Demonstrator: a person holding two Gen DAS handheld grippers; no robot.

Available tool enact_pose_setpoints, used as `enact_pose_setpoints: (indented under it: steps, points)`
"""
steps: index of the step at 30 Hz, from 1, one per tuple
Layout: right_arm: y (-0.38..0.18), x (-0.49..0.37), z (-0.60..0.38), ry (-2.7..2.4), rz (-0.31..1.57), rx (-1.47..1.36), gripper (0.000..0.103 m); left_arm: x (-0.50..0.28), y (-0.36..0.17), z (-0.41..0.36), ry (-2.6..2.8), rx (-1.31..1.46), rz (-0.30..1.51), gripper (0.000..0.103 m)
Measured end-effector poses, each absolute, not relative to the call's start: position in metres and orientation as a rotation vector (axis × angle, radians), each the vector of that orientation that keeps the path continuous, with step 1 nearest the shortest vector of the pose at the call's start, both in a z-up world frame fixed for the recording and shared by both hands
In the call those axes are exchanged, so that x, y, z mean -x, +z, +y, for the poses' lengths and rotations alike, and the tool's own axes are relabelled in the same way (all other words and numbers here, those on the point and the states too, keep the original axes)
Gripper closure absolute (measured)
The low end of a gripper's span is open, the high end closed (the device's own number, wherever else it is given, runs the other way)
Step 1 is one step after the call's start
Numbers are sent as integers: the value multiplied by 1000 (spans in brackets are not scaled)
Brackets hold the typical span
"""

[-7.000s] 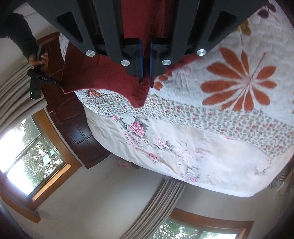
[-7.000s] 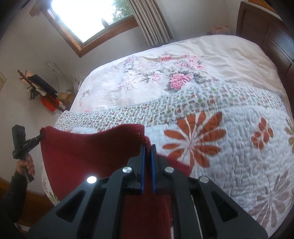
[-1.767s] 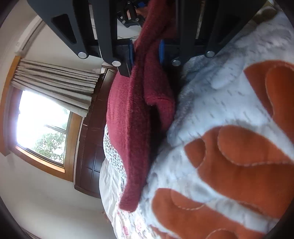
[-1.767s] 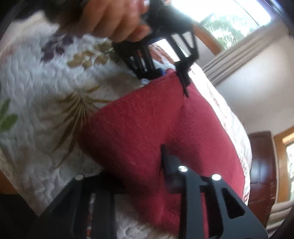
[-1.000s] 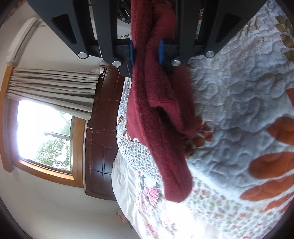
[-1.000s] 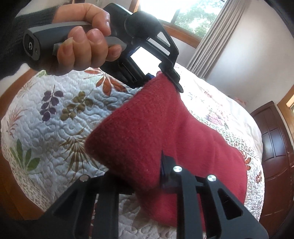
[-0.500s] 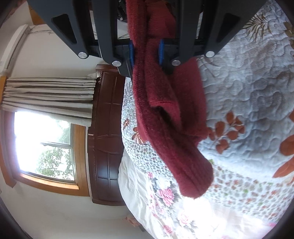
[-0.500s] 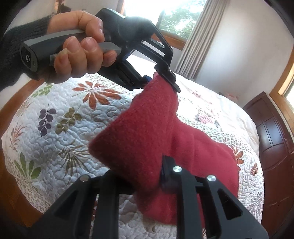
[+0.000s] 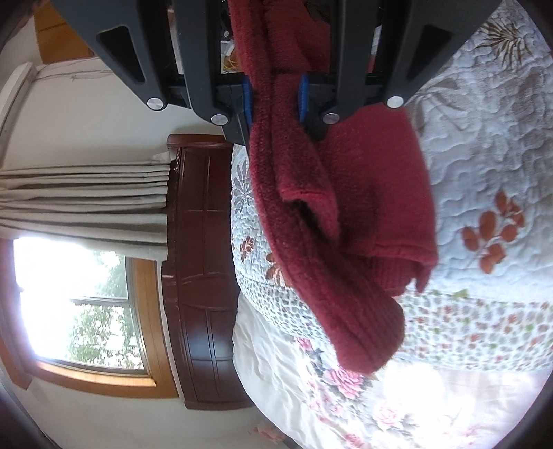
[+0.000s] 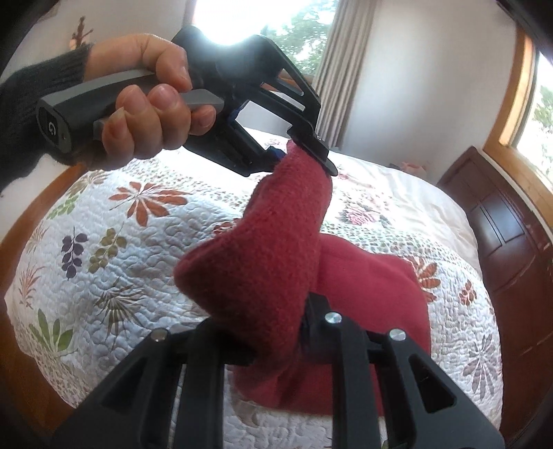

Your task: Fold small clothes

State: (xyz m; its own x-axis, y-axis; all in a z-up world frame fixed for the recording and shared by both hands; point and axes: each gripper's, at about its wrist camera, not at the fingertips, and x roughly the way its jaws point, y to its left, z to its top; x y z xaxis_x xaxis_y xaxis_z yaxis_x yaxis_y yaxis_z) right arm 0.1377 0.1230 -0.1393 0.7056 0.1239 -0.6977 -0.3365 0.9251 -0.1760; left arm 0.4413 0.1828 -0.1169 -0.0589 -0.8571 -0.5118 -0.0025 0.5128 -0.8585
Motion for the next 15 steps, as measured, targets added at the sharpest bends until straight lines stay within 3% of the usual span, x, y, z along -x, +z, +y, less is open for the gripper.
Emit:
enact_pose_setpoints:
  steps: [15]
  points:
    - [-145, -148, 30, 202, 780, 94, 86, -465, -120, 71, -846, 651, 1560, 84]
